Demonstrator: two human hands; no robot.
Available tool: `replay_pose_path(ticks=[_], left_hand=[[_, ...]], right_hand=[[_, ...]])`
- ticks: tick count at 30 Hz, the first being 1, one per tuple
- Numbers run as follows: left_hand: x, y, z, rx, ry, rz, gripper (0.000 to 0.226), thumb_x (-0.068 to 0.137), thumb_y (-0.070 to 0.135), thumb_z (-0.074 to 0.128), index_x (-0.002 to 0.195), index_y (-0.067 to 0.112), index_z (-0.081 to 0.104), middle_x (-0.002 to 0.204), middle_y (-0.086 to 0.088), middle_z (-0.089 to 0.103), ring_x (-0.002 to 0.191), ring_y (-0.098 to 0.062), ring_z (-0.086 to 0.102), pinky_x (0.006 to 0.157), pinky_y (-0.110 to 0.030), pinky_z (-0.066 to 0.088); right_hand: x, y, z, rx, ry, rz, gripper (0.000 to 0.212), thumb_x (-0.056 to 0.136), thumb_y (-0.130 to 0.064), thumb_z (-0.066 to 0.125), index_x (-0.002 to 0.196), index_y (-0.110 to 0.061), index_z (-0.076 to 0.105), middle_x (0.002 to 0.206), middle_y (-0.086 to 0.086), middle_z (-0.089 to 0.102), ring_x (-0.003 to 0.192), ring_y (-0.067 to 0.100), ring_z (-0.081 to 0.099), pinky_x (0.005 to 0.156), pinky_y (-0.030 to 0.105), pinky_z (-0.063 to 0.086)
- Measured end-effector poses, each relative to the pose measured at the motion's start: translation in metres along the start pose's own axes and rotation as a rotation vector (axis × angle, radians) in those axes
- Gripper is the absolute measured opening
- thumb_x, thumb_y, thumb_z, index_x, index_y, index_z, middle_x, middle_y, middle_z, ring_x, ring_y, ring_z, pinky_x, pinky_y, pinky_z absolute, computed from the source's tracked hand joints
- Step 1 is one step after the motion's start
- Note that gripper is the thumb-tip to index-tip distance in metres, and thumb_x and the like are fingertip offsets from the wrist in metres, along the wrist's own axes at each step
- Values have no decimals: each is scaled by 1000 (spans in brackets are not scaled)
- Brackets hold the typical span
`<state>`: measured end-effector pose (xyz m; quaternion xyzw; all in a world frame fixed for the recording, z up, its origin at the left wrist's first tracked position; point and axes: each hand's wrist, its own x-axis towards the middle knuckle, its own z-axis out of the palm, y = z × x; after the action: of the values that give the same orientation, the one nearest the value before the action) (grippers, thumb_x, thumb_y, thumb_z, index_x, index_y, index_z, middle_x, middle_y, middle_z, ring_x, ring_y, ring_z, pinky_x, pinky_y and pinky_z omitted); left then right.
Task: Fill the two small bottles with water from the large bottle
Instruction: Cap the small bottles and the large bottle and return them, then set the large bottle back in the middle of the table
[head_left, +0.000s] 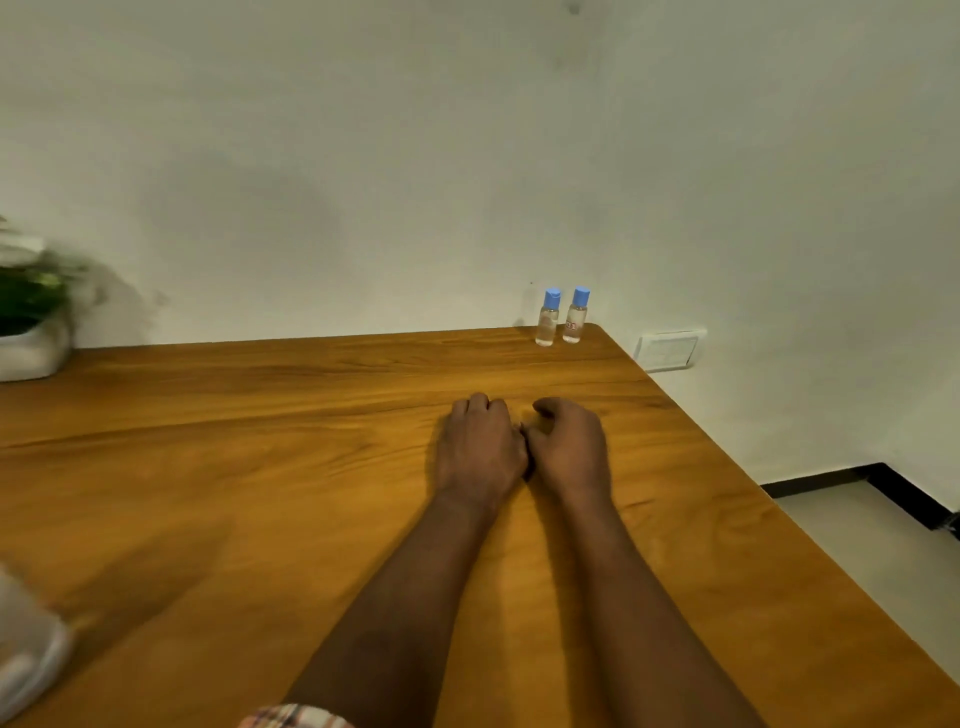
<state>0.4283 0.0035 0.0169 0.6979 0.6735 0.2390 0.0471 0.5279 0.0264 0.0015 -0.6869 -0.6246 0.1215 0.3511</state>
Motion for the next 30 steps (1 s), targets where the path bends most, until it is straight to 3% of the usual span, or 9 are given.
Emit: replay_pose_path(ticks=[4, 11, 15, 19, 22, 26, 30], left_hand=[[-91, -29, -36, 48, 81, 14, 34, 100, 33, 37, 121, 13, 55, 123, -6, 55, 114, -22, 47, 96, -34, 40], [-125, -37, -49, -86, 152, -56, 30, 101, 29, 39, 119, 14, 57, 120, -3, 58, 111, -19, 50, 90, -30, 41], [-185, -72, -77, -174, 261, -186, 30, 101, 28, 40, 116, 15, 62, 112, -2, 62, 107, -18, 53, 86, -28, 41], [-227, -102, -102, -207, 329, -312, 22, 95, 24, 47, 105, 16, 65, 98, -1, 62, 96, -19, 56, 72, -27, 38], [-252, -124, -122, -222, 377, -387, 22, 92, 22, 52, 108, 16, 66, 98, -2, 63, 94, -20, 58, 73, -30, 44], [-279, -156, -144, -233, 441, -487, 17, 89, 24, 56, 97, 13, 67, 89, -3, 62, 86, -21, 59, 67, -30, 40], [-293, -182, -160, -259, 485, -583, 27, 88, 24, 60, 109, 9, 68, 104, -9, 68, 96, -25, 62, 78, -36, 47]], right_hand=[[-98, -38, -8, 98, -39, -50, 38, 88, -20, 66, 125, -11, 63, 124, 5, 67, 115, 18, 61, 95, 25, 45], [-125, -49, -2, 295, -9, 25, 37, 85, -20, 70, 121, -11, 66, 115, 4, 71, 105, 13, 65, 87, 23, 50], [-178, -91, 14, 411, -105, 4, 41, 82, -24, 74, 121, -13, 66, 108, 3, 72, 100, 13, 66, 84, 23, 50], [-214, -131, 30, 472, -192, -39, 44, 81, -27, 74, 122, -15, 65, 109, 3, 72, 100, 12, 66, 87, 27, 53], [-237, -159, 43, 511, -287, -99, 47, 80, -23, 73, 125, -16, 63, 115, 4, 70, 106, 12, 64, 91, 28, 53], [-262, -192, 60, 526, -398, -160, 64, 77, -20, 77, 136, -18, 53, 127, 2, 64, 115, 14, 60, 94, 27, 50], [-274, -213, 74, 501, -428, -176, 90, 74, -27, 82, 149, -21, 33, 143, 3, 51, 129, 18, 50, 101, 32, 47]])
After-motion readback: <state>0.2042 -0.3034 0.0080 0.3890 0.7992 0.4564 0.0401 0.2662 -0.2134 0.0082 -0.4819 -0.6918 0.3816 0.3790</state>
